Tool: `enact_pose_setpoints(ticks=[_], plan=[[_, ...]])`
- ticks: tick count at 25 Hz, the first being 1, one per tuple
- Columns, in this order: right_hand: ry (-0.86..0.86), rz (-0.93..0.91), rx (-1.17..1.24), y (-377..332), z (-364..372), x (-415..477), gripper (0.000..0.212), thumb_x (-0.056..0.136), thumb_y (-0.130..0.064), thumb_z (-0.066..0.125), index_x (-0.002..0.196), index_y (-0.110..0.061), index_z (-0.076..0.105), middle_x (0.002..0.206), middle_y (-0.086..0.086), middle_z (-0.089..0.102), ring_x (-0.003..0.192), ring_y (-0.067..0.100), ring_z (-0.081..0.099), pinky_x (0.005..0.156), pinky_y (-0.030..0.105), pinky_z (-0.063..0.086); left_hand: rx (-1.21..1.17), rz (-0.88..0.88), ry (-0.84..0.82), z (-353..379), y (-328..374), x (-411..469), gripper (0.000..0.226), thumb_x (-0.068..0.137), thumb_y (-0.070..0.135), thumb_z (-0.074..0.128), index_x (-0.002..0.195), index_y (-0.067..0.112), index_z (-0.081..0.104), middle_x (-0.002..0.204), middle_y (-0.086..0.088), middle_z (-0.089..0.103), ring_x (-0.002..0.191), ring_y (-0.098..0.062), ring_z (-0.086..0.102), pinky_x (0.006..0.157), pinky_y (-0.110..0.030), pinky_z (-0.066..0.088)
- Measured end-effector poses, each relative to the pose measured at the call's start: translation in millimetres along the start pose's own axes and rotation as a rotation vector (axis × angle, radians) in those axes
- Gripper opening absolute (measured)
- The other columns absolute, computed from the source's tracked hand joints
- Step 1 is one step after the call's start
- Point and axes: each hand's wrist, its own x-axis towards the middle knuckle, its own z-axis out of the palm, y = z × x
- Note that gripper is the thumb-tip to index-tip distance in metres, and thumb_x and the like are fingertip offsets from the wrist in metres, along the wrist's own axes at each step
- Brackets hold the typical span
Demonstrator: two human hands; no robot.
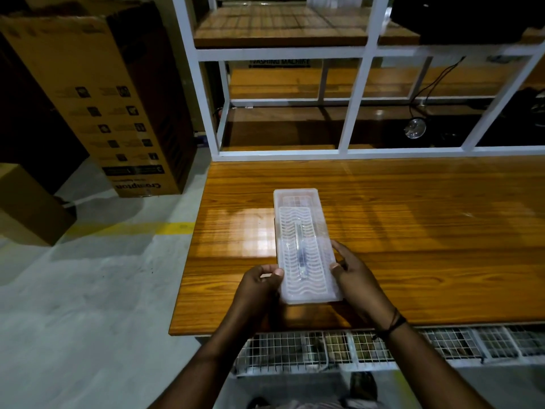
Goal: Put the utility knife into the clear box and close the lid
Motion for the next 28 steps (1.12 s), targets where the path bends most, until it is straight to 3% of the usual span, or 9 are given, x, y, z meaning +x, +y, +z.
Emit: enact_pose_setpoints(ticks=[3, 7, 9, 11, 14, 17, 20, 25, 28], plan=[[-0.024, 0.031, 0.051, -0.6, -1.9, -1.1, 0.05, 0.101, -0.005, 0.048, 0.14, -0.036, 0.05, 0.123, 0.0, 0.069, 0.092, 0.005, 0.07, 0.067, 0.023, 0.057, 0.111, 0.057, 0.053, -2.3, 0.5, -4.7, 0.016, 0.097, 0.017, 0.067, 0.108, 0.006, 0.067, 0.083, -0.01, 0.072, 0.073, -0.024, 0.064, 0.069, -0.036, 0.051], [-0.052, 0.071, 0.172, -1.2, -8.5, 0.7, 0.044, 0.099, 0.0, 0.05, 0.133, -0.027, 0.058, 0.104, 0.002, 0.073, 0.08, 0.003, 0.074, 0.059, 0.017, 0.055, 0.124, 0.078, 0.071, -3.2, 5.5, -9.4, 0.011, 0.095, 0.015, 0.069, 0.103, 0.011, 0.064, 0.076, -0.007, 0.065, 0.052, -0.018, 0.061, 0.062, -0.041, 0.055], [-0.02, 0.062, 0.042, -1.4, -9.9, 1.9, 0.043, 0.099, -0.007, 0.053, 0.14, -0.021, 0.054, 0.114, 0.004, 0.07, 0.094, 0.009, 0.071, 0.069, 0.018, 0.055, 0.228, 0.176, 0.112, -2.9, 8.6, -11.4, 0.018, 0.094, 0.022, 0.071, 0.108, 0.02, 0.06, 0.082, 0.001, 0.067, 0.052, -0.019, 0.065, 0.059, -0.044, 0.057], [0.075, -0.052, -0.269, -0.9, -9.4, 1.1, 0.049, 0.1, -0.025, 0.056, 0.148, -0.023, 0.045, 0.139, 0.006, 0.053, 0.121, 0.023, 0.059, 0.093, 0.031, 0.051, 0.492, 0.378, 0.169, -1.5, 15.7, -17.7, 0.032, 0.094, 0.034, 0.067, 0.123, 0.031, 0.054, 0.102, 0.011, 0.067, 0.076, -0.015, 0.071, 0.07, -0.044, 0.06], [0.083, -0.384, -0.779, -0.6, 2.0, 4.2, 0.063, 0.097, -0.044, 0.043, 0.156, -0.024, 0.031, 0.163, 0.005, 0.028, 0.148, 0.031, 0.029, 0.118, 0.044, 0.032, 0.93, 0.657, 0.16, 5.1, 29.9, -17.8, 0.051, 0.101, 0.039, 0.049, 0.15, 0.027, 0.039, 0.144, 0.011, 0.048, 0.126, -0.013, 0.052, 0.104, -0.036, 0.047], [-0.02, -0.365, -0.94, -8.5, 14.9, 6.1, 0.071, 0.094, -0.054, 0.013, 0.16, -0.031, 0.011, 0.171, -0.007, -0.001, 0.157, 0.022, -0.007, 0.124, 0.043, 0.013, 1.307, 0.635, 0.099, 15.0, 38.7, -6.8, 0.059, 0.106, 0.04, 0.033, 0.161, 0.022, 0.023, 0.171, 0.004, 0.02, 0.153, -0.025, 0.022, 0.121, -0.042, 0.03], [-0.039, -0.356, -0.943, -9.6, 20.1, 6.3, 0.073, 0.091, -0.054, 0.006, 0.16, -0.03, 0.011, 0.171, -0.006, 0.0, 0.157, 0.02, -0.007, 0.124, 0.04, 0.013, 1.461, 0.551, 0.052, 18.7, 35.4, -2.9, 0.061, 0.107, 0.04, 0.025, 0.164, 0.021, 0.014, 0.174, 0.004, 0.007, 0.158, -0.031, 0.009, 0.121, -0.048, 0.024], [-0.032, -0.34, -0.955, -11.8, 19.3, 10.4, 0.059, 0.104, -0.043, 0.026, 0.16, -0.029, 0.016, 0.171, -0.004, 0.004, 0.158, 0.02, -0.003, 0.124, 0.04, 0.012, 1.439, 0.539, 0.06, 19.5, 31.5, 2.1, 0.061, 0.107, 0.042, 0.023, 0.164, 0.024, 0.011, 0.174, 0.008, 0.004, 0.157, -0.027, 0.011, 0.121, -0.046, 0.025], [-0.033, -0.329, -0.963, -15.7, 21.3, 6.4, 0.065, 0.098, -0.049, 0.013, 0.16, -0.028, 0.015, 0.171, -0.004, 0.003, 0.158, 0.02, -0.003, 0.124, 0.04, 0.012, 1.42, 0.561, 0.071, 19.6, 33.7, 0.7, 0.062, 0.106, 0.042, 0.026, 0.164, 0.025, 0.014, 0.173, 0.009, 0.007, 0.157, -0.025, 0.012, 0.121, -0.044, 0.025]])
